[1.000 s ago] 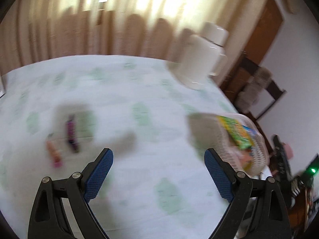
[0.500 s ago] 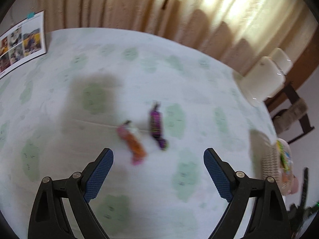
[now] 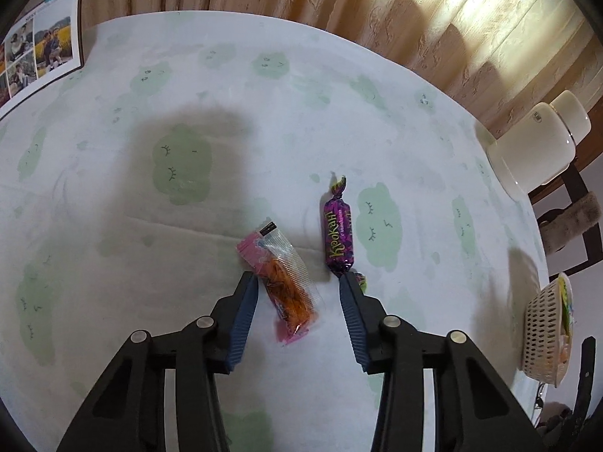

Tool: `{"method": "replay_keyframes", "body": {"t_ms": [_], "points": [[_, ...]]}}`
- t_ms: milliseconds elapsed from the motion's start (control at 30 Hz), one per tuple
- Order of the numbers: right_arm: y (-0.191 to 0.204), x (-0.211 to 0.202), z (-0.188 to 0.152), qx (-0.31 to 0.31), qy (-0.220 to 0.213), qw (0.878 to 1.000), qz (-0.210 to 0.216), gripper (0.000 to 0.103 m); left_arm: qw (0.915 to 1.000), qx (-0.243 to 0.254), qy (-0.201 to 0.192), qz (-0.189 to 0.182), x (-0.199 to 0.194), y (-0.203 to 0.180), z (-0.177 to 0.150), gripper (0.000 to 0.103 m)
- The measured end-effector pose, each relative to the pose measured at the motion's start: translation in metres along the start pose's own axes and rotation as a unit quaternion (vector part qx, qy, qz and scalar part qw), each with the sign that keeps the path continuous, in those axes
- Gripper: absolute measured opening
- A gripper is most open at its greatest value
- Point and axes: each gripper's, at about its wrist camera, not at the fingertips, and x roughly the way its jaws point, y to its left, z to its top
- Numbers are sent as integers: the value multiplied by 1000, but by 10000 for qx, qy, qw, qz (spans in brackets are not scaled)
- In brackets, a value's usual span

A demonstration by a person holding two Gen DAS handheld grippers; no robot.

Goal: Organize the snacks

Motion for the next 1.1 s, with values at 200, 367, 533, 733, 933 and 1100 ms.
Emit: {"method": "replay_keyframes", "body": {"t_ms": [200, 367, 533, 733, 933, 1100], "points": [[27, 23, -5, -142, 588, 9964, 588, 75, 9996, 234, -154, 79, -1, -1, -2, 26], [46, 46, -10, -159, 1030, 9904, 914, 75, 9978, 463, -386, 277, -13, -4, -5, 19], [63, 61, -11, -208, 1310, 9837, 1214, 75, 9963, 488, -605, 359, -32, -1, -6, 19], [91, 87, -8, -107, 1749, 9702, 1675, 75, 9966, 343, -713, 234, -50, 7, -6, 19], [138, 114, -13, -323, 2097, 9553, 2059, 74, 9959, 162, -879, 159, -70, 19, -8, 19], [182, 125, -18, -751, 2222, 9449, 2282, 62, 9958, 30, -900, 157, -74, 26, -10, 19]]}}
